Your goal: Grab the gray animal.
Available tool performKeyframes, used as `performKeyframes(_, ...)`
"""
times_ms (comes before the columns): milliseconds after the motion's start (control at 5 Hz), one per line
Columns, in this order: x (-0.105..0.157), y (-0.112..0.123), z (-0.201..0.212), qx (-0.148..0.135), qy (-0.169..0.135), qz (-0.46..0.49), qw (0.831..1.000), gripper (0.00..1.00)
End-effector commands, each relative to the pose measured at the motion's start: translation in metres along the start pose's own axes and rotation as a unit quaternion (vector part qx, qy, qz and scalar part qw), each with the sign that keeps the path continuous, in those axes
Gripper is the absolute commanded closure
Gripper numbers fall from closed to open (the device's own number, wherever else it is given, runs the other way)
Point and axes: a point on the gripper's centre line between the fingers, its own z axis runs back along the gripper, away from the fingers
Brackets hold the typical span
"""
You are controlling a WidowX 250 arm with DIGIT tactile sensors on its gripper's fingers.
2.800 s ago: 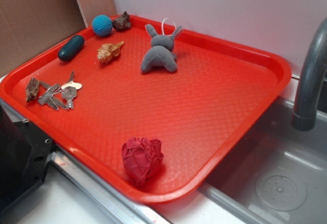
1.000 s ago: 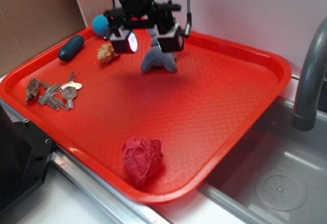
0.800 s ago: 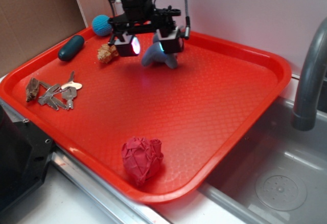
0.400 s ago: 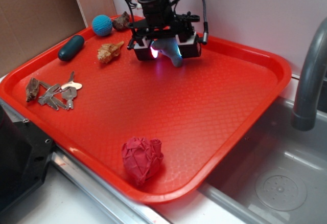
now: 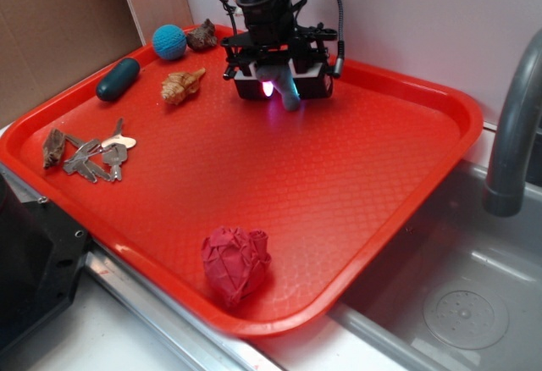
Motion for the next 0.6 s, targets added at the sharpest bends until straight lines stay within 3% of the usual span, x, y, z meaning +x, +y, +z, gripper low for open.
performKeyframes(0, -0.035, 0.002, 0.122, -0.047, -0.041, -0.108, 0.992, 1.00)
performKeyframes(200, -0.056, -0.001, 0.169, -0.041, -0.004, -0.108, 0.993, 1.00)
performKeyframes(400, -0.065, 0.001, 0.176, -0.004, 0.005, -0.132, 0.991, 1.00)
